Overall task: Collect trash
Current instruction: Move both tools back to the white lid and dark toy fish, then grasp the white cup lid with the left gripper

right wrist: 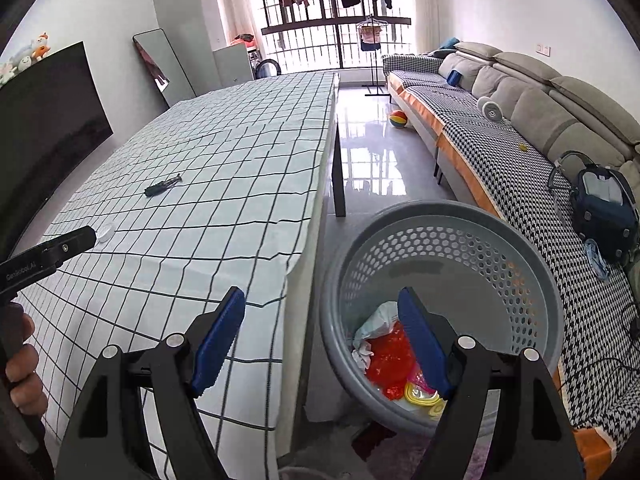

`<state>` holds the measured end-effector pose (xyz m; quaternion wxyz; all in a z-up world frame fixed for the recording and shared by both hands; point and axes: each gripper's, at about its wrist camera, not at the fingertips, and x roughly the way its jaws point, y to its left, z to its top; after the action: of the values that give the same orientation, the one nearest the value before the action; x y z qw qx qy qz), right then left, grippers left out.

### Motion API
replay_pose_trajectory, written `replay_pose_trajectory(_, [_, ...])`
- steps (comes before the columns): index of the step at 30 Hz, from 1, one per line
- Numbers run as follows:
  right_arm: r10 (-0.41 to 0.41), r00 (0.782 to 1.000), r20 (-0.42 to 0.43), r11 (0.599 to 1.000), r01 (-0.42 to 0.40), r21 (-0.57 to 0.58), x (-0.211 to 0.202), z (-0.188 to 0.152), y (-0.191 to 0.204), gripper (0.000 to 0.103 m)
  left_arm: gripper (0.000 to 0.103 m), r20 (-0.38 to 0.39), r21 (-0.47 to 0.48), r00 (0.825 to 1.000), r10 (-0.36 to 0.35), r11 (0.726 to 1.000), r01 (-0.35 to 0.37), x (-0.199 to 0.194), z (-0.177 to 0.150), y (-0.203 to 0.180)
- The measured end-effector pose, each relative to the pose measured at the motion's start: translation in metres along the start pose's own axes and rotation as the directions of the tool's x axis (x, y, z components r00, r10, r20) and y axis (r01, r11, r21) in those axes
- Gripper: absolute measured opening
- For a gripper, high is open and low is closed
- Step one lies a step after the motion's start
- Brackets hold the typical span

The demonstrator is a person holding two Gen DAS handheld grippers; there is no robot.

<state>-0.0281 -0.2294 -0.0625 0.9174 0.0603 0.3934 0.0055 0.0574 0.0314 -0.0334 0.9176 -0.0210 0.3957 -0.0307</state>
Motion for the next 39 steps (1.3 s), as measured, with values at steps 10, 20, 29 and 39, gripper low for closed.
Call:
replay_pose_trajectory(10, [0.009, 1.000, -0.022, 0.999, -0.010, -0.050, 0.014, 0.004, 0.037, 0.075, 0.097, -0.035, -0.080, 0.986, 0.163, 0.983, -0.166, 0.024, 0.011, 0.100])
replay_pose_trajectory(20, [0.009, 0.998, -0.056, 0.997, -0.013, -0.075, 0.030, 0.005, 0.054, 0.075, 0.097, -0.104, -0.048, 0.977, 0.188, 0.980, -0.194, 0.073, 0.025, 0.124])
replay_pose_trajectory(29, [0.014, 0.997, -0.072, 0.997, -0.019, -0.078, 0.038, 0.006, 0.060, 0.075, 0.095, -0.134, 0.010, 0.974, 0.184, 0.983, -0.184, 0.112, 0.042, 0.115])
replay_pose_trajectory(39, [0.001, 0.996, -0.085, 0.998, -0.006, -0.067, 0.042, 0.005, 0.057, 0.075, 0.061, -0.134, 0.000, 0.983, 0.129, 0.992, -0.130, 0.120, 0.040, 0.116])
